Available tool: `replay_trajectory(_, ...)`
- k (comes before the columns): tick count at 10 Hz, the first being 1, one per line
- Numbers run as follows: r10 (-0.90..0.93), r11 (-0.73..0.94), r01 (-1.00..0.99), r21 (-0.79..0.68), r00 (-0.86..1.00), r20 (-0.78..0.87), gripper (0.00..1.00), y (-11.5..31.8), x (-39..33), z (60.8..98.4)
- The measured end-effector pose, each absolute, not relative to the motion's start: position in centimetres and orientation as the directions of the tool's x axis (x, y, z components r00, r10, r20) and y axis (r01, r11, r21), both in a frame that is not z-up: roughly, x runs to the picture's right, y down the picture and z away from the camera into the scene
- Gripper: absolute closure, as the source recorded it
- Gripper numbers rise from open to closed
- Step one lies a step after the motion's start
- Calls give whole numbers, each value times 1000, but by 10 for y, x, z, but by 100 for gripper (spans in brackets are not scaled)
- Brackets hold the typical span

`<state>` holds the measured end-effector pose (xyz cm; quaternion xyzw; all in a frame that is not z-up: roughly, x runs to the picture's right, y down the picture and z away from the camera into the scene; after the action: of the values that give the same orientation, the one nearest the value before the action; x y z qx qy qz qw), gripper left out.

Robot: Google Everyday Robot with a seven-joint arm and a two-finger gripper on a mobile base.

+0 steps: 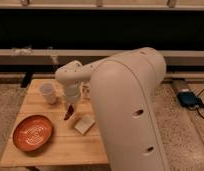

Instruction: Place the pepper on the white sponge

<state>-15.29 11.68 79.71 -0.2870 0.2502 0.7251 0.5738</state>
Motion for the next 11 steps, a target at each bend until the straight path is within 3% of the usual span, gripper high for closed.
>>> replay_trajectory(8, 589, -266, -956, 126, -265, -764, 98, 172, -100, 793)
replay_trajectory(11, 577, -288, -946, 151, -298, -760, 73, 174, -91, 795)
